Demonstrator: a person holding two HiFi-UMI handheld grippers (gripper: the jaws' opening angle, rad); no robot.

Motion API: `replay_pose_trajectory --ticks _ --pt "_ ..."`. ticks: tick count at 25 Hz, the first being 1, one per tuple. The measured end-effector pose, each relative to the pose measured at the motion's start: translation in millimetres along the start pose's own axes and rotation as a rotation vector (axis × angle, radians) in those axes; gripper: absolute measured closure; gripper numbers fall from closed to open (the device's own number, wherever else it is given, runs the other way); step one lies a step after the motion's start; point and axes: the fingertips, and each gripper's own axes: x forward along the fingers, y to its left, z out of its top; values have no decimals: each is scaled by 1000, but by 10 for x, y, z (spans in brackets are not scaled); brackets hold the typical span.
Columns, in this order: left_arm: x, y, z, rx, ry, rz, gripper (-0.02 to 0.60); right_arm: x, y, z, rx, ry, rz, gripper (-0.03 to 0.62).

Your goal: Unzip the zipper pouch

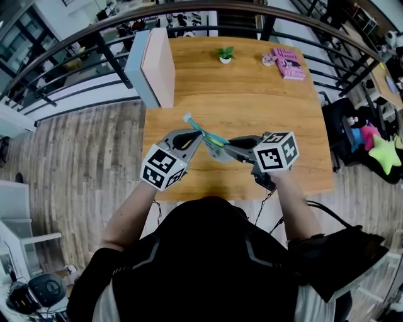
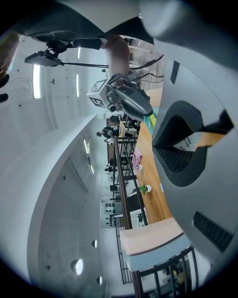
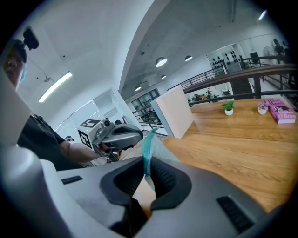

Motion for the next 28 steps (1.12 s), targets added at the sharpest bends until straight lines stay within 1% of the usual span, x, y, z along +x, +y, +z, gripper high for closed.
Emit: replay_pose_trajectory --ticks 3,8,14,21,25,28 --pt "-43 86 -41 -16 14 19 552 23 -22 2 7 4 5 540" --pt "-55 160 -124 -14 30 57 552 41 -64 25 -16 9 9 540" --pt "-37 239 -275 -40 56 101 552 111 -133 -14 -17 45 34 540" --pt "-155 513 -483 -114 88 197 552 191 -283 -50 -10 93 60 540" --pt "-207 644 -524 -152 91 241 552 189 -376 -17 -7 93 63 540" --pt "-218 707 -592 -185 97 260 552 232 -422 12 -7 87 69 540"
